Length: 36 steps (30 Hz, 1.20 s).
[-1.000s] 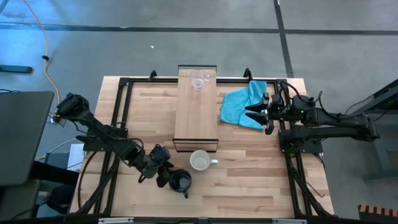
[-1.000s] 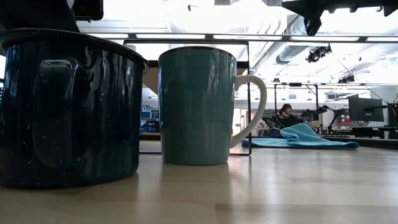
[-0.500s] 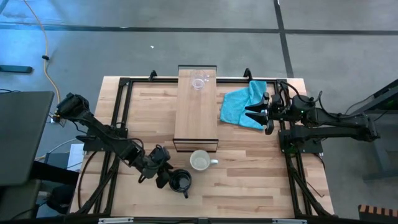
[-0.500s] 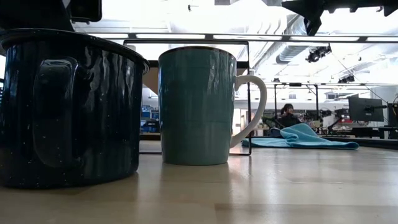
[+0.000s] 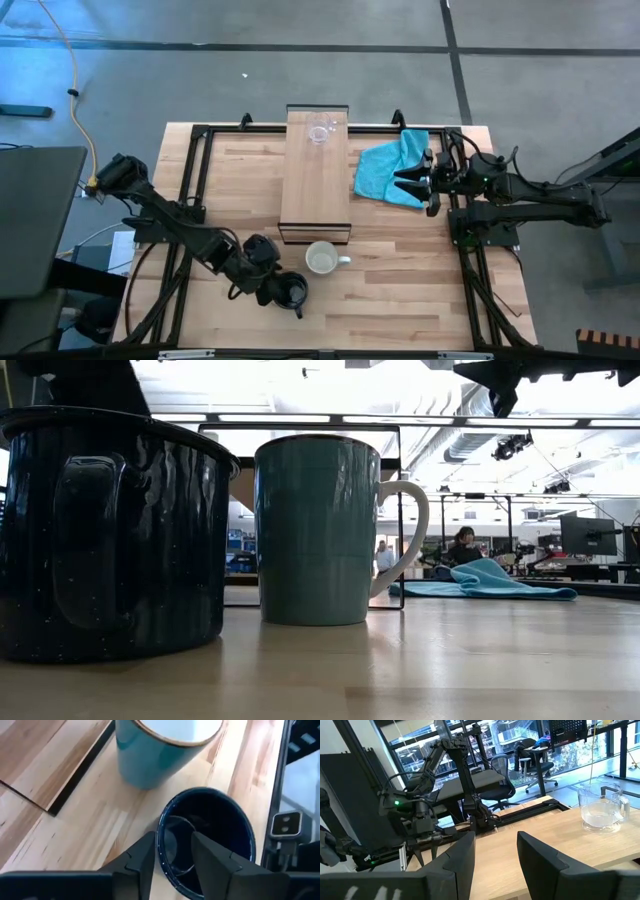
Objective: Stack small to large cups/mugs on shelf
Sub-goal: Put the dark blue mug on the shelf
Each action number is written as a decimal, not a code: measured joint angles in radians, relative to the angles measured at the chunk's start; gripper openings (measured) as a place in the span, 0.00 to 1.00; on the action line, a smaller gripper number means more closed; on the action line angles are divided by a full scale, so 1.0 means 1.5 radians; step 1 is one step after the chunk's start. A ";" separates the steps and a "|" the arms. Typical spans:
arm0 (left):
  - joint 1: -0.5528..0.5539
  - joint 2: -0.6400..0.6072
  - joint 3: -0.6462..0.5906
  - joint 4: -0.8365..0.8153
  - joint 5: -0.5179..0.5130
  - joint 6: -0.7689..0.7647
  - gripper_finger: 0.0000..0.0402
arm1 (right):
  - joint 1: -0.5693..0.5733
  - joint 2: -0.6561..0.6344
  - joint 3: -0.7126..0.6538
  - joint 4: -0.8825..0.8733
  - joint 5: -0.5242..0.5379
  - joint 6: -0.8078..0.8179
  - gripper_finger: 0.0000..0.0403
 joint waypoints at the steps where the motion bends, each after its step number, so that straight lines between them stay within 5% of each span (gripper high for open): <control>1: 0.000 0.008 0.007 -0.004 0.000 0.003 0.27 | 0.000 0.000 0.000 -0.002 0.000 0.000 0.34; 10: 0.000 0.030 0.039 -0.042 0.059 -0.017 0.24 | 0.000 -0.001 0.000 -0.013 0.000 0.000 0.34; 36: 0.000 0.047 0.038 -0.069 0.053 -0.080 0.24 | 0.000 -0.012 0.000 -0.045 -0.022 0.000 0.34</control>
